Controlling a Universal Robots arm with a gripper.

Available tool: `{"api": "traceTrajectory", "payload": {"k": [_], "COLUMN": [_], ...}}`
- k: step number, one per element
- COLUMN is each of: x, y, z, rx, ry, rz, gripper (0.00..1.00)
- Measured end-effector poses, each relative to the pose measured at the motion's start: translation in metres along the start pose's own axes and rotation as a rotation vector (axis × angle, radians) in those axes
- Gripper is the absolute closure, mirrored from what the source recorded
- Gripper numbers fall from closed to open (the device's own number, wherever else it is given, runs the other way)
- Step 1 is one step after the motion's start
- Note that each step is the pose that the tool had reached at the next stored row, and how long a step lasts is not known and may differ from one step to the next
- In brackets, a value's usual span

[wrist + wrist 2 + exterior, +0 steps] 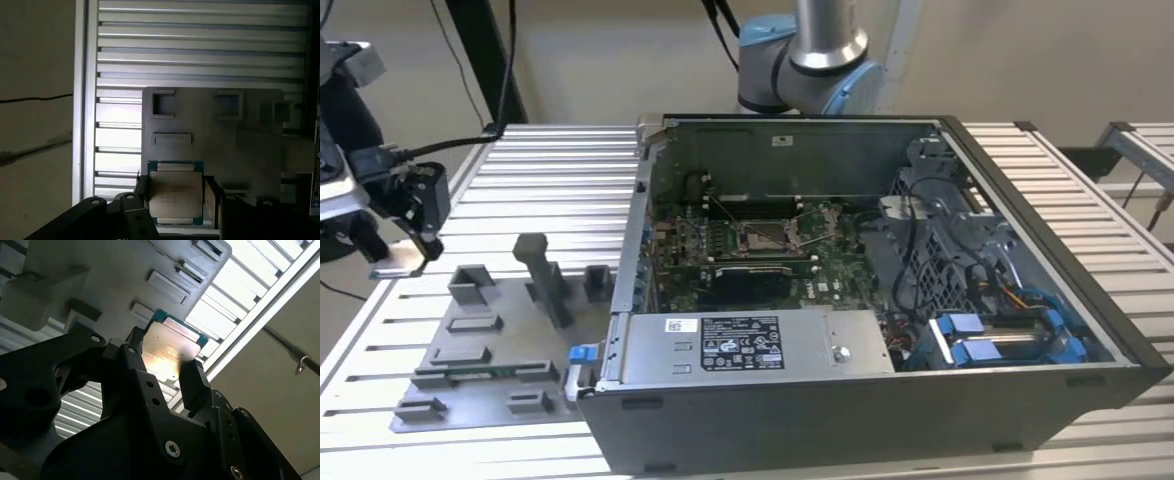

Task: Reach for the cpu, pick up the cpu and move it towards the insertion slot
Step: 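Pick up the cpu and move it towards the insertion slot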

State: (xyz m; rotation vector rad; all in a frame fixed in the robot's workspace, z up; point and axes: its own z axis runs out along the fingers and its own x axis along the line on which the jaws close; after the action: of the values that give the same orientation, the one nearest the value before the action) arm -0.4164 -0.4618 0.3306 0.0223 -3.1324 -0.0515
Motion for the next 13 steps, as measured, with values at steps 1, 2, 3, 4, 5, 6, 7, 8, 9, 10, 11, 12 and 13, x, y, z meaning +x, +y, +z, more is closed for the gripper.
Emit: {"api": "traceTrajectory", "payload": {"k": [1,2,3,4,5,6,7,8,9,10,11,12,13], "x": [0.0000,0.0001,0.0001,0.0001,0.0002,0.0002,0.0002,0.0003,0.0003,0.0004,0.0004,0.0004,0.0004], "y": [0.0002,0.0003,0.0004,0.0006,0.0008,0.0009,0.0011,0.0012,0.0013,0.0015,0.0016,0.0016,0.0017], "z": [-0.0046,-0.0091,-0.0136,-0.0184,-0.0226,-0.0275,-0.0318,-0.0365,-0.0411,-0.0452,-0.0484,-0.0504,-0.0526], "rx": [-0.0001,-0.0001,0.0001,-0.0001,-0.0001,0.0000,-0.0001,-0.0001,0.0000,-0.0001,-0.0001,0.0000,0.0000], "ry": [-0.0001,-0.0001,0.0001,-0.0001,-0.0001,0.0001,-0.0001,-0.0001,0.0000,-0.0001,-0.0001,-0.0001,0.0000], "rz": [0.000,0.000,0.000,0.000,0.000,0.000,0.000,0.000,0.000,0.000,0.000,0.000,0.000], "gripper": [1.00,1.00,1.00,1.00,1.00,1.00,1.00,1.00,1.00,1.00,1.00,1.00,1.00]}}
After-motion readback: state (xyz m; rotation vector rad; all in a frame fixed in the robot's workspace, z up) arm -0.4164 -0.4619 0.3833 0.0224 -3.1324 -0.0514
